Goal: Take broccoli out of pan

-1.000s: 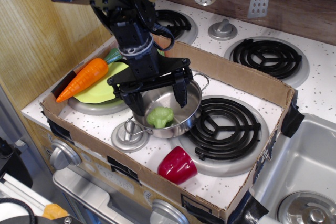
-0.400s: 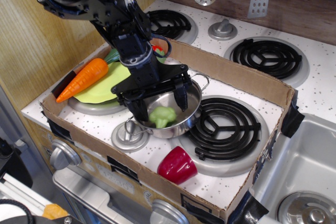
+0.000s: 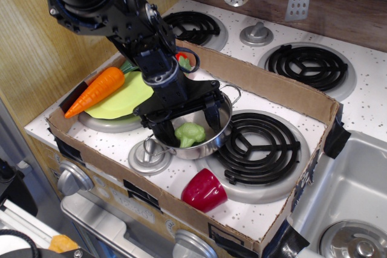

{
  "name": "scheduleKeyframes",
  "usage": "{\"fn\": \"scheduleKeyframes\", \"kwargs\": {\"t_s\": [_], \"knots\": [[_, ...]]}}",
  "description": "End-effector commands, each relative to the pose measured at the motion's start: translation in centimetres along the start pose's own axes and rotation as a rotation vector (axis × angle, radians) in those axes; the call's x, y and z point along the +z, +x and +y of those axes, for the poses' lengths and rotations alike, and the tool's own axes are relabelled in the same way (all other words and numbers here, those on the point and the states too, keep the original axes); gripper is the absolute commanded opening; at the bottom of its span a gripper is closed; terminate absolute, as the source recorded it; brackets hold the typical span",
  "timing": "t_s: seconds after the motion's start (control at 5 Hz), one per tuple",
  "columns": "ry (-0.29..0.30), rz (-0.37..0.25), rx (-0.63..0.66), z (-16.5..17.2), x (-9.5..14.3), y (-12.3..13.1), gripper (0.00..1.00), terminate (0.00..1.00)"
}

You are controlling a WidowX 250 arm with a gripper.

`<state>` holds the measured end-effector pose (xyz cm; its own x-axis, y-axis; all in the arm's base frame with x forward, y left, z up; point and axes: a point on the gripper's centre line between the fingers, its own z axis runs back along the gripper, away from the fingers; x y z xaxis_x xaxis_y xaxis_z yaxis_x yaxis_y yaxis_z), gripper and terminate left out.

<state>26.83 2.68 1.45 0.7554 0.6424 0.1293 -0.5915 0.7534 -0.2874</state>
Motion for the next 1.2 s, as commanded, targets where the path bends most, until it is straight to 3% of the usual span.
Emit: {"fn": "scheduleKeyframes", "kwargs": {"t_s": [0.0,0.2,0.6,1.0], "knots": [[0.004,-0.037,0.018,-0.2,0.9,-1.1,1.0,0.0],[0.002,-0.026,-0.007,-0.1,1.3,-0.9,0.0,0.0],[0.001,-0.058,-0.035,-1.0,3.1,0.6,0.0,0.0],[0.066,-0.107,-0.028,-2.0,6.7,1.2,0.0,0.0]]}}
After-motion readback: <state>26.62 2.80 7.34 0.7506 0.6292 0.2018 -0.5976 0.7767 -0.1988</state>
